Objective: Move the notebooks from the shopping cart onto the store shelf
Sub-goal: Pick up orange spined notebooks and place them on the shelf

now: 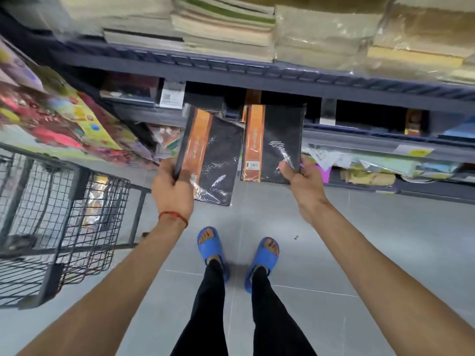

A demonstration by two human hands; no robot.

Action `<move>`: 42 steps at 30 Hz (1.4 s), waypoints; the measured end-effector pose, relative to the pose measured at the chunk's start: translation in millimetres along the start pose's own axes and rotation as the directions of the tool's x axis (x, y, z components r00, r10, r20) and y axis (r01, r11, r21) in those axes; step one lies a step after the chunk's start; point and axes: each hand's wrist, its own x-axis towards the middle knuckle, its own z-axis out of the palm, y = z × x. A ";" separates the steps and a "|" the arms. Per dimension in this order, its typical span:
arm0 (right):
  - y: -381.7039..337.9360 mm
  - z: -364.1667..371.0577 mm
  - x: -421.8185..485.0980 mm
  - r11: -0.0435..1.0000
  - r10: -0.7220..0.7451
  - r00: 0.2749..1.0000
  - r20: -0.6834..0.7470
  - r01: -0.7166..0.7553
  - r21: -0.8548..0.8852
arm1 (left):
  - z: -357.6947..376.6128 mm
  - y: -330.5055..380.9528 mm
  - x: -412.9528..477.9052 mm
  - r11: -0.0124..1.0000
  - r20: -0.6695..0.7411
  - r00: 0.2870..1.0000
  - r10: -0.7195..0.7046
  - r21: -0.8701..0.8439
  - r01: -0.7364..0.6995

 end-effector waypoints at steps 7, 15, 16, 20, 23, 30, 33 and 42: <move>21.2 -4.0 4.8 0.977 -0.157 0.986 0.062 0.164 -0.135 | 6.1 -15.3 10.5 0.992 0.019 1.000 0.003 -0.125 -0.001; 15.8 10.1 17.3 0.838 -0.381 0.925 0.000 0.345 -0.423 | -1.8 -10.8 9.0 0.987 0.025 0.999 -0.042 -0.152 0.045; 13.2 12.7 22.4 0.835 -0.383 0.923 -0.012 0.341 -0.432 | -2.6 -9.4 8.7 0.987 0.025 0.998 -0.052 -0.150 0.055; 1.0 22.7 42.6 0.817 -0.406 0.911 -0.074 0.325 -0.477 | -3.9 -3.9 8.1 0.984 0.047 0.997 -0.059 -0.166 0.066; -5.9 29.2 57.5 0.807 -0.431 0.897 -0.103 0.332 -0.489 | -5.1 -2.4 9.9 0.982 0.020 0.998 -0.064 -0.175 0.066; -8.8 37.4 70.4 0.822 -0.392 0.903 -0.173 0.260 -0.507 | -7.2 8.1 3.7 0.979 0.001 0.996 -0.086 -0.188 0.084; -4.3 36.5 49.9 0.845 -0.376 0.909 -0.179 0.257 -0.469 | -7.0 12.9 -0.3 0.971 0.021 0.993 -0.118 -0.205 0.120; -15.2 14.9 -35.9 0.882 -0.332 0.932 0.146 0.362 -0.303 | 14.0 44.2 -18.8 0.942 0.211 0.970 -0.124 -0.281 0.181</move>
